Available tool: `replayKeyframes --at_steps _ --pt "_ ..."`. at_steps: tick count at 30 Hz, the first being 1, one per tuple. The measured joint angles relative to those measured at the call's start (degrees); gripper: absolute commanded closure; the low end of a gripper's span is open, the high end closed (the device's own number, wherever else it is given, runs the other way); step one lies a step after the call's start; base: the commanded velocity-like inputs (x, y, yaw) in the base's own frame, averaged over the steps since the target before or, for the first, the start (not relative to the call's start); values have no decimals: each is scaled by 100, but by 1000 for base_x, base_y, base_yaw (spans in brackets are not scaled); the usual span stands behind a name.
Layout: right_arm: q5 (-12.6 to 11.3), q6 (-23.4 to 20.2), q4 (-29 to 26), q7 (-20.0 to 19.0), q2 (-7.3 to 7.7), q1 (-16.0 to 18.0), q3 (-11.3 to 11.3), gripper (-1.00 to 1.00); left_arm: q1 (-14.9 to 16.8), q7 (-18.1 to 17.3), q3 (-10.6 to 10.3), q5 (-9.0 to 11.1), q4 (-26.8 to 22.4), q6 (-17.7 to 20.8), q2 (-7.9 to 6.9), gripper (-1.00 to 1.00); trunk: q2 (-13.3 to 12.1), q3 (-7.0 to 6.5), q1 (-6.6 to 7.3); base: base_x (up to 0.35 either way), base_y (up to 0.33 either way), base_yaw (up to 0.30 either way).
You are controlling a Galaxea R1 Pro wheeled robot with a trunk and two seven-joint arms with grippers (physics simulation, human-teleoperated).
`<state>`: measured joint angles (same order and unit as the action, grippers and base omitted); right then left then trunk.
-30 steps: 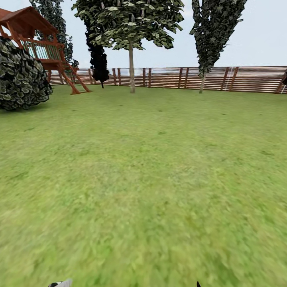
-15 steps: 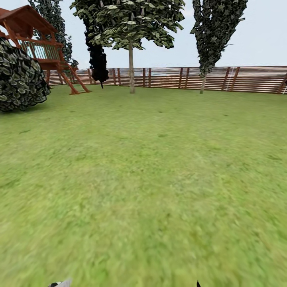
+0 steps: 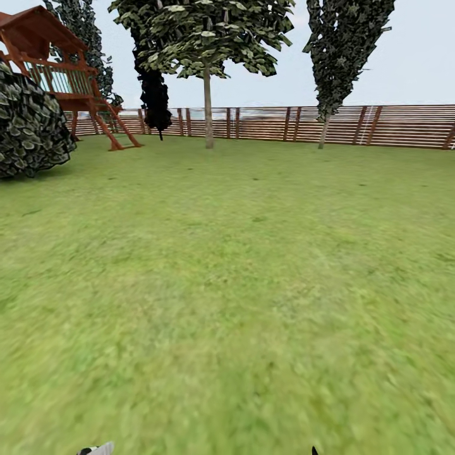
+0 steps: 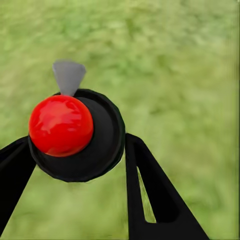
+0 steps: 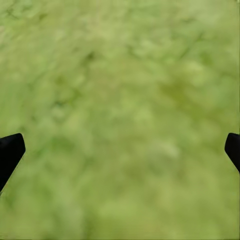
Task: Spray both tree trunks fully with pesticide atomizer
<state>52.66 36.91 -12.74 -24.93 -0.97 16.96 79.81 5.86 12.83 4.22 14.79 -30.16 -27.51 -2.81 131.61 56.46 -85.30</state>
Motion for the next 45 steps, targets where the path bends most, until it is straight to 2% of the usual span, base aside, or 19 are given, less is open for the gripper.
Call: replayKeyframes --at_steps 45 --pt "0 0 0 0 0 0 0 -100 -2 0 0 6 2 0 0 100 0 0 0 339 0 0"
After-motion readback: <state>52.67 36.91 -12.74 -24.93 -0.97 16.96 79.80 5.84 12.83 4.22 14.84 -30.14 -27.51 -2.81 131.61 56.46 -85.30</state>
